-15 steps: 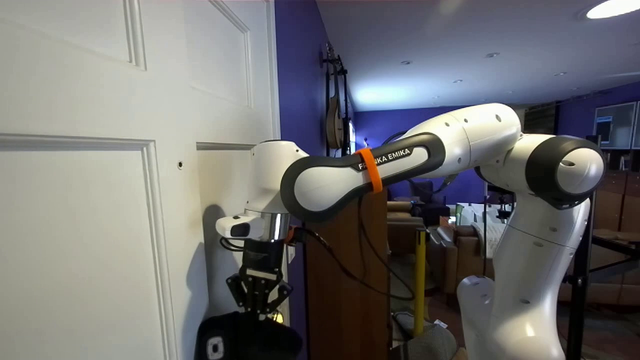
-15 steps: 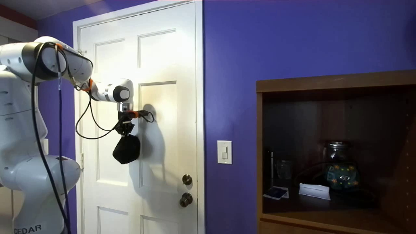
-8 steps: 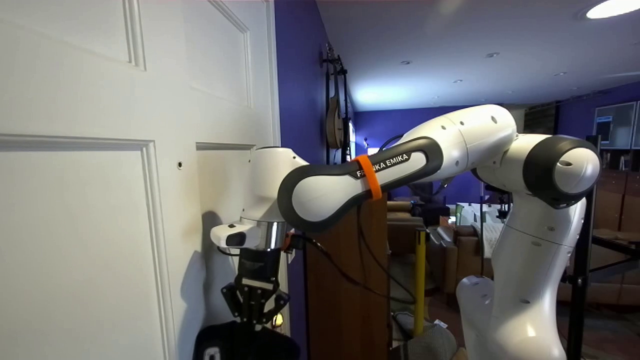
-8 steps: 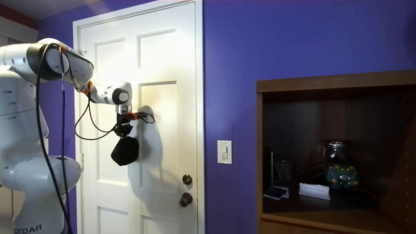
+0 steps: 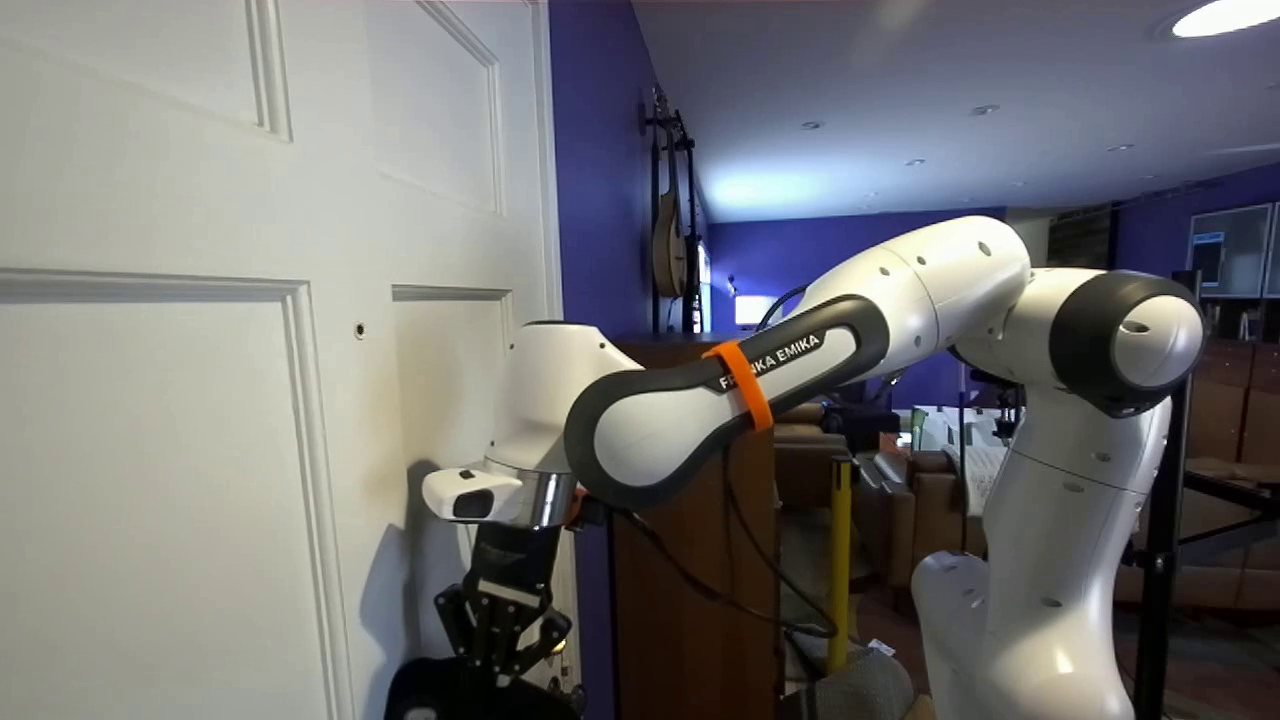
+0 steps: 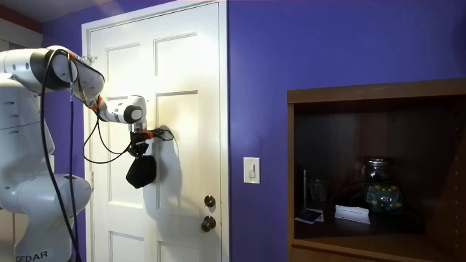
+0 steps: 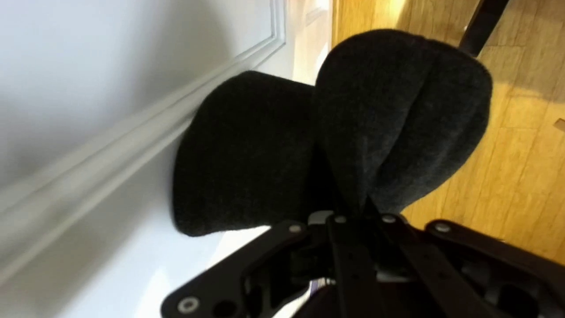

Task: Put the cap on the door

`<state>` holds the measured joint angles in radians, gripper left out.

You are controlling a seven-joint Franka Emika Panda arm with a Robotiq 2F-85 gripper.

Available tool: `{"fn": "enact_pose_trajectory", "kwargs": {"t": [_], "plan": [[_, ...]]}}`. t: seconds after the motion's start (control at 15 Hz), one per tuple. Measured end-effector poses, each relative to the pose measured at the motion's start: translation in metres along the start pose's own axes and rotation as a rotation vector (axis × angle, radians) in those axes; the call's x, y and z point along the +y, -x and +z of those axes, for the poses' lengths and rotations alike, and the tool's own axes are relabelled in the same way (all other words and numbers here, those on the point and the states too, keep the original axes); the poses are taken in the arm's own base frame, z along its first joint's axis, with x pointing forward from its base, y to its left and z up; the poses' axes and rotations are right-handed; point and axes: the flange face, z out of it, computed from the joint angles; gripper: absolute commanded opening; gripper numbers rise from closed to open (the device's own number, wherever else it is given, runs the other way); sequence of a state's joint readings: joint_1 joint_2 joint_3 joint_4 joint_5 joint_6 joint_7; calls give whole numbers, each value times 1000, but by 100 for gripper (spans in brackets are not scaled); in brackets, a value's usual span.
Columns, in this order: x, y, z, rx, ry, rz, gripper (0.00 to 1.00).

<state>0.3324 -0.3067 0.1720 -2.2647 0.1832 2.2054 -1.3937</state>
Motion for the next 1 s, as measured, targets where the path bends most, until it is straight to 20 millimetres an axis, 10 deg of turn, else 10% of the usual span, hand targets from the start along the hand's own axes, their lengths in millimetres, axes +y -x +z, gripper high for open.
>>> {"fn": "enact_pose_trajectory", "kwargs": {"t": [1.0], "plan": [[-9, -4, -8, 107, 144, 133, 2]]}}
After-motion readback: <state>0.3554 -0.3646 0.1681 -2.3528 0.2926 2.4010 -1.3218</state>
